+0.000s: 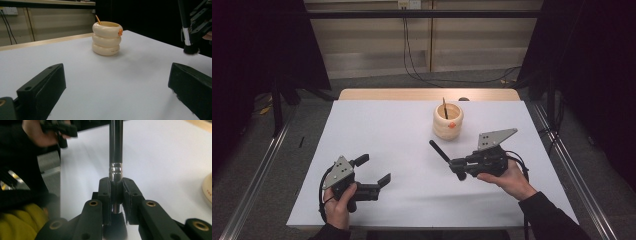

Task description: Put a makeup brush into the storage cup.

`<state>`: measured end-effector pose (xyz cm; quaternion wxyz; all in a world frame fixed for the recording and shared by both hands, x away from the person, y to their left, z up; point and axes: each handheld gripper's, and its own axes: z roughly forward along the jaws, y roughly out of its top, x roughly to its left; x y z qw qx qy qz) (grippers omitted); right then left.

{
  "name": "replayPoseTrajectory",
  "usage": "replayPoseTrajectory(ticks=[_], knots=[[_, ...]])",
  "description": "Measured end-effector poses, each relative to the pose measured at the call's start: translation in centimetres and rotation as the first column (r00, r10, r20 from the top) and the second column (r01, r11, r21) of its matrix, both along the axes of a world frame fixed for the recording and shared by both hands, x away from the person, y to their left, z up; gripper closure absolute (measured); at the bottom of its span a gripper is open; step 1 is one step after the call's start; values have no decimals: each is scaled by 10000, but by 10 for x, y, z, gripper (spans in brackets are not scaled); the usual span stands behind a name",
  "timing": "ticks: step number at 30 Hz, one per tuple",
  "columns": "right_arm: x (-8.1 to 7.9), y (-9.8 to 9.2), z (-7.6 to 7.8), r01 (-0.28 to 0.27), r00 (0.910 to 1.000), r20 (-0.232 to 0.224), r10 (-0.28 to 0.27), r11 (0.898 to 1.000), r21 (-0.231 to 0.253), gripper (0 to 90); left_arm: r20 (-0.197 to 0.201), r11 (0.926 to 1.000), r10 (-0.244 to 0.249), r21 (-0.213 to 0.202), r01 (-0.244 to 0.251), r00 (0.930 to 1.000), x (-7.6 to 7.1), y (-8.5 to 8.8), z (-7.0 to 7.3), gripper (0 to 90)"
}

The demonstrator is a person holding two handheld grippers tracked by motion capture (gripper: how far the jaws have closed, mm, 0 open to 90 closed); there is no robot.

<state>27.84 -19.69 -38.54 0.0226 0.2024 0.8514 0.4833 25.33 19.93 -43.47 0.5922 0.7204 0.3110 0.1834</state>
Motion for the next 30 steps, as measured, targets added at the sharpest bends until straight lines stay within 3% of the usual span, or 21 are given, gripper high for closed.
replayPoseTrajectory(ticks=[5, 11, 17, 21, 24, 30], knots=[[3, 6, 1, -217, 9995, -263, 197, 9965, -810, 782, -29, 10000, 93, -22, -93, 10000, 0, 0, 0, 13], [5, 13, 4, -381, 9987, -395, 313, 9820, -1851, 782, -78, 10000, 89, -29, -90, 9999, 0, 0, 0, 13], [10, 17, 2, -390, 9981, -556, 264, 9704, -2383, 782, -71, 10000, 42, -62, -43, 10000, 0, 0, 0, 13], [12, 19, 6, -683, 9954, -854, 445, 9513, -3005, 782, -44, 9999, 82, -73, -82, 10000, 0, 0, 0, 14], [15, 19, 10, -891, 9935, -963, 612, 9435, -3190, 782, -21, 10000, 49, -26, -49, 10000, 0, 0, 0, 14], [18, 23, 9, -1190, 9872, -1444, 673, 9141, -3877, 782, -3, 10000, 66, -4, -66, 10000, 1, 1, 0, 14]])
